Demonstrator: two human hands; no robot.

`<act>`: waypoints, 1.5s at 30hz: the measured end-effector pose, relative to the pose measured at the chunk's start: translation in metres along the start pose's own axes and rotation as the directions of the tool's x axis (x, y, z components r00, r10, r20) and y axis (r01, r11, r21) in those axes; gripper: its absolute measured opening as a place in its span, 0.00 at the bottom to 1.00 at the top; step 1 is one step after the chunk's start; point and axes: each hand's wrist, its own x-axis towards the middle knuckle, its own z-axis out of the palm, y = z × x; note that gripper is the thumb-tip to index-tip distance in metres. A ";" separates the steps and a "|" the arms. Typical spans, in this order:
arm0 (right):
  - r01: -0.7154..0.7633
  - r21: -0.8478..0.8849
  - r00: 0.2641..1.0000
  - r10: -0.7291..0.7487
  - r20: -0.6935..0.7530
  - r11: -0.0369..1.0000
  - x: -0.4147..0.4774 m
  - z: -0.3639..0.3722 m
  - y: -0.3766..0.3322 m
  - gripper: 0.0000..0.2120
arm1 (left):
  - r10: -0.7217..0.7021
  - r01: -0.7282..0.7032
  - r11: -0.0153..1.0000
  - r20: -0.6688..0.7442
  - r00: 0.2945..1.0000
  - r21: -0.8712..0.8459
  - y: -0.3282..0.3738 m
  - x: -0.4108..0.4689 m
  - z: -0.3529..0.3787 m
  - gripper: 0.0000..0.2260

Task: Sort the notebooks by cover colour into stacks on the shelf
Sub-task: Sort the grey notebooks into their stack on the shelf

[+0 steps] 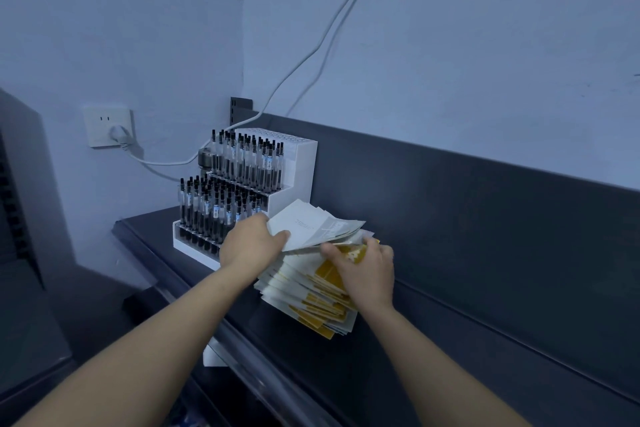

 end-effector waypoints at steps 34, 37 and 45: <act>-0.102 0.480 0.982 0.167 -0.094 0.871 -0.075 -0.113 0.045 0.21 | 0.281 -0.196 0.874 0.135 0.950 -0.444 0.093 -0.102 0.056 0.14; -0.082 0.447 0.975 0.164 -0.148 0.891 -0.089 -0.142 0.059 0.18 | 0.325 -0.239 0.857 0.119 0.938 -0.455 0.113 -0.126 0.070 0.13; -0.064 0.306 0.963 0.139 -0.231 0.950 -0.136 -0.232 0.102 0.18 | 0.380 -0.281 0.847 0.144 0.914 -0.452 0.173 -0.213 0.095 0.13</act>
